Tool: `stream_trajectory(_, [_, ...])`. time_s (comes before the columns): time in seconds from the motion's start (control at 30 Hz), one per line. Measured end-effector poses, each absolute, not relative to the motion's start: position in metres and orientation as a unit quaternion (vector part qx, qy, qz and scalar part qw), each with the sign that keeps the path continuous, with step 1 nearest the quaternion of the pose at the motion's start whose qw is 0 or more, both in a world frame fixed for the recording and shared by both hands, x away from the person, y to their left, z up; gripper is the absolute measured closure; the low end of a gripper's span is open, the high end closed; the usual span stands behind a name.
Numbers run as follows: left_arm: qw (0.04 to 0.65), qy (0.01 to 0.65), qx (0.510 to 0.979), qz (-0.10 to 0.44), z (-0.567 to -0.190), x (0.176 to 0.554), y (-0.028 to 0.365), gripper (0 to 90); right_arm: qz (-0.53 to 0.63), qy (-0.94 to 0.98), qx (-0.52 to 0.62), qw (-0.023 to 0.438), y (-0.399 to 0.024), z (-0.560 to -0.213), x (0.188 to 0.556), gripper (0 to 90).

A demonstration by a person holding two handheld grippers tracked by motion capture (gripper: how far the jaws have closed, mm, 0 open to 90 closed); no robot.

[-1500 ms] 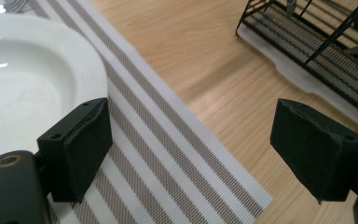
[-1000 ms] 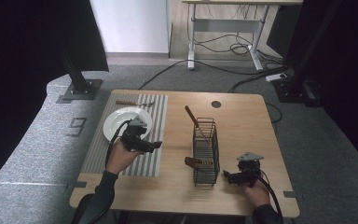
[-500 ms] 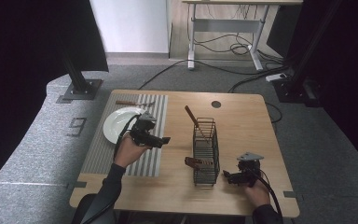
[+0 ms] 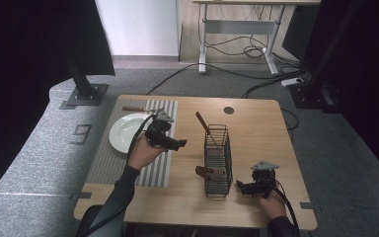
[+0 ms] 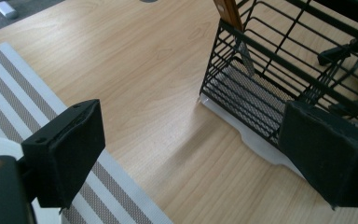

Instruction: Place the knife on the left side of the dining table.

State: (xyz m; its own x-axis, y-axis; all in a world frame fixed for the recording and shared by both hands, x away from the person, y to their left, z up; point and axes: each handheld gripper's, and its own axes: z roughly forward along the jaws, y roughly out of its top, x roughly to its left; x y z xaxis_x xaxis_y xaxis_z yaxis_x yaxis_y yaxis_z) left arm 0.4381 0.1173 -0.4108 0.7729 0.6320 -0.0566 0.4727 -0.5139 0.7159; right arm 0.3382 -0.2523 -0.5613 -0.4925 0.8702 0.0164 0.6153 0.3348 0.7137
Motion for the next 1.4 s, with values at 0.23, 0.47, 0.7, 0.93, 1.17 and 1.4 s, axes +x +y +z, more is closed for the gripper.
stream_trajectory(0.23, [0.371,0.315,0.868,0.103,-0.403,0.448,0.098,6.8,0.338,0.795,0.467,0.188,-0.252,-0.561,0.338,0.0])
stream_trajectory(0.47, [0.373,0.312,0.868,0.1,-0.394,0.458,0.08,9.5,0.338,0.795,0.467,0.188,-0.252,-0.561,0.338,0.0])
stream_trajectory(0.7, [0.37,0.316,0.868,0.099,-0.388,0.465,0.068,13.8,0.339,0.794,0.468,0.188,-0.252,-0.561,0.338,0.0])
stream_trajectory(0.93, [0.366,0.326,0.867,0.089,-0.386,0.476,0.053,16.4,0.339,0.794,0.468,0.188,-0.252,-0.561,0.338,0.0])
stream_trajectory(1.17, [0.365,0.341,0.863,0.074,-0.384,0.485,0.043,29.7,0.338,0.795,0.468,0.188,-0.252,-0.561,0.338,0.0])
stream_trajectory(1.4, [0.372,0.374,0.848,0.049,-0.384,0.495,0.038,46.5,0.338,0.795,0.467,0.189,-0.252,-0.561,0.338,0.0])
